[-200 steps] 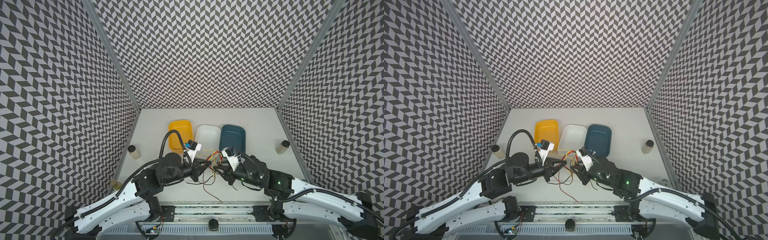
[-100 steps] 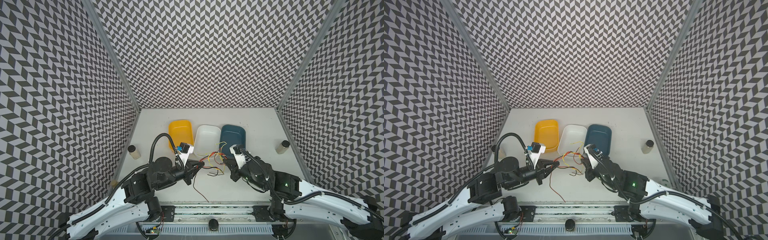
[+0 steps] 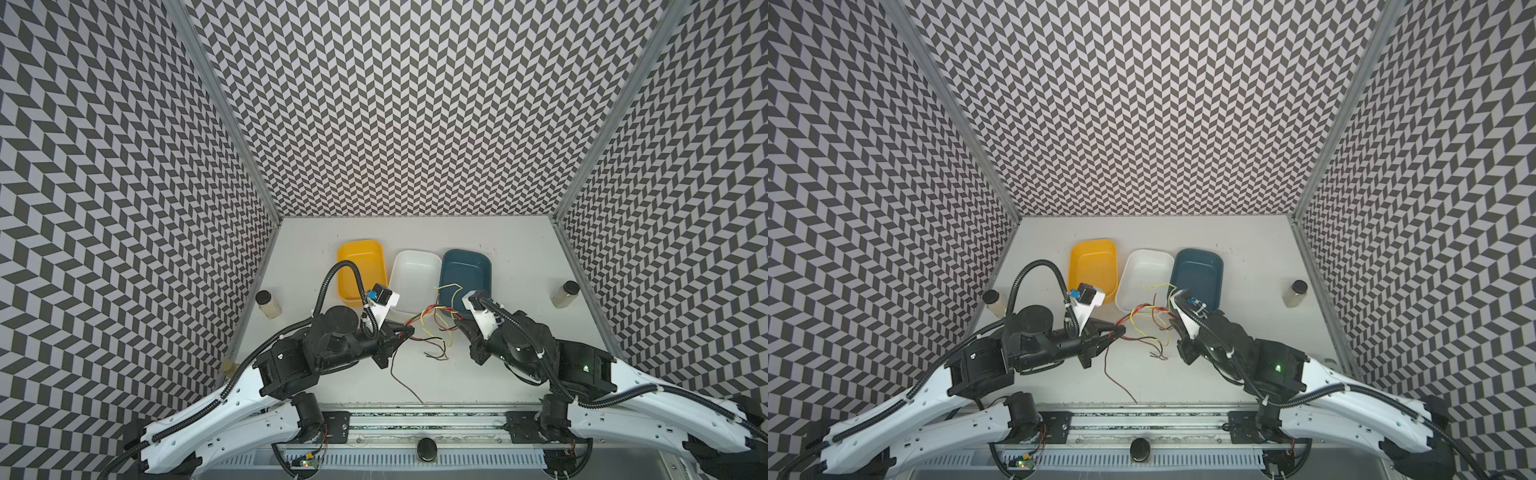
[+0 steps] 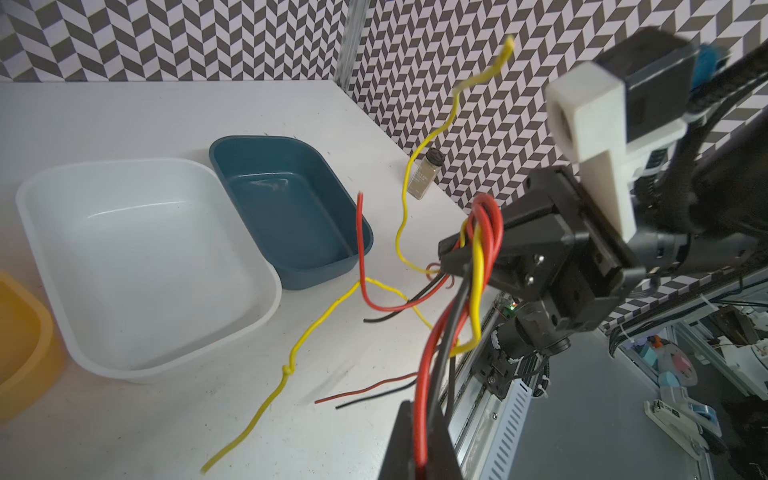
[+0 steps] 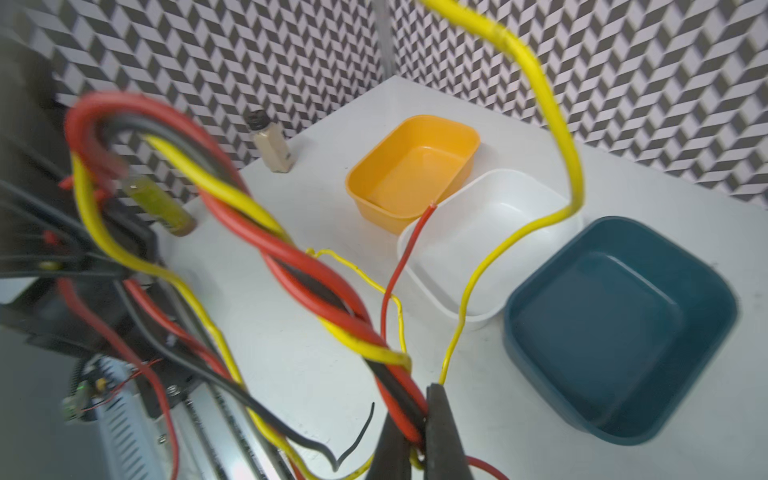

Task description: Untangle the cables

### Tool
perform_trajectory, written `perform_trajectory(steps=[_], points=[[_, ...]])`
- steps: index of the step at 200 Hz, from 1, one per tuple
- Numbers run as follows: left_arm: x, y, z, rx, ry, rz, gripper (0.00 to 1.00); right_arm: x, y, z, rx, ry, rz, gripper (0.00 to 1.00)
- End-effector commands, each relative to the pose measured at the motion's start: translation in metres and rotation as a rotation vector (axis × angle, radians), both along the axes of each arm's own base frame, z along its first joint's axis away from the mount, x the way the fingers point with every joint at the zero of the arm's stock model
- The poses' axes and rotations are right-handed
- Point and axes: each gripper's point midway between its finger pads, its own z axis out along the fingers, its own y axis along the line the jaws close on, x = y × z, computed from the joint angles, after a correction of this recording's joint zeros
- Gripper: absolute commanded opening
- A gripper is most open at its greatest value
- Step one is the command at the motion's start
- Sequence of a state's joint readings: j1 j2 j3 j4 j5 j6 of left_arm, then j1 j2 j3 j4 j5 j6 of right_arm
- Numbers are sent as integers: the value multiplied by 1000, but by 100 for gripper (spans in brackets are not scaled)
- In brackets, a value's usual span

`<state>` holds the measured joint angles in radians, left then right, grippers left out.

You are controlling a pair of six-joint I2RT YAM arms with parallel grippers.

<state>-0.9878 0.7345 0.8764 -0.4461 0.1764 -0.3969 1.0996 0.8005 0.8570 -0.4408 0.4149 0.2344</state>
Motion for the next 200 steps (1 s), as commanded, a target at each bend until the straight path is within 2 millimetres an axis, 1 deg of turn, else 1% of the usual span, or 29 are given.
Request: perform_trajectory(steps=[1,18,25,43,53,61,68,76,87,107,124,137,150,157,180,200], points=[[6,17,21,13,-69,53,0,20,-44,6,-103,-51,-230,0],[12,24,21,35,-69,77,0,23,-53,5,-120,-42,-286,0],[14,26,22,39,-70,88,0,23,-57,7,-115,-47,-305,0],[18,29,24,25,-70,102,0,22,-60,13,-83,-66,-307,0],[16,25,26,5,-63,78,0,18,-52,20,-48,-73,-253,0],[13,18,26,-13,-51,41,0,12,-40,25,-21,-83,-170,0],[11,12,25,-25,-33,18,3,5,-27,29,6,-85,-81,0],[10,6,24,-38,-12,-8,10,-3,-16,34,36,-84,-5,0],[5,-5,23,-68,10,-67,31,-11,-4,38,63,-81,70,0],[-3,-19,26,-107,33,-141,58,-9,0,37,46,-76,75,0],[-11,-24,32,-121,13,-182,72,-4,3,32,6,-65,61,0],[-19,-27,36,-136,-4,-223,83,-5,6,31,2,-58,73,0],[-26,-31,37,-144,-10,-259,89,-6,8,33,9,-60,85,0],[-27,-33,35,-138,-12,-262,90,-6,8,36,17,-61,85,0],[-22,-38,20,-84,3,-243,90,-8,11,43,36,-64,106,0],[-19,-43,7,-46,26,-232,86,-7,9,49,50,-71,87,0]])
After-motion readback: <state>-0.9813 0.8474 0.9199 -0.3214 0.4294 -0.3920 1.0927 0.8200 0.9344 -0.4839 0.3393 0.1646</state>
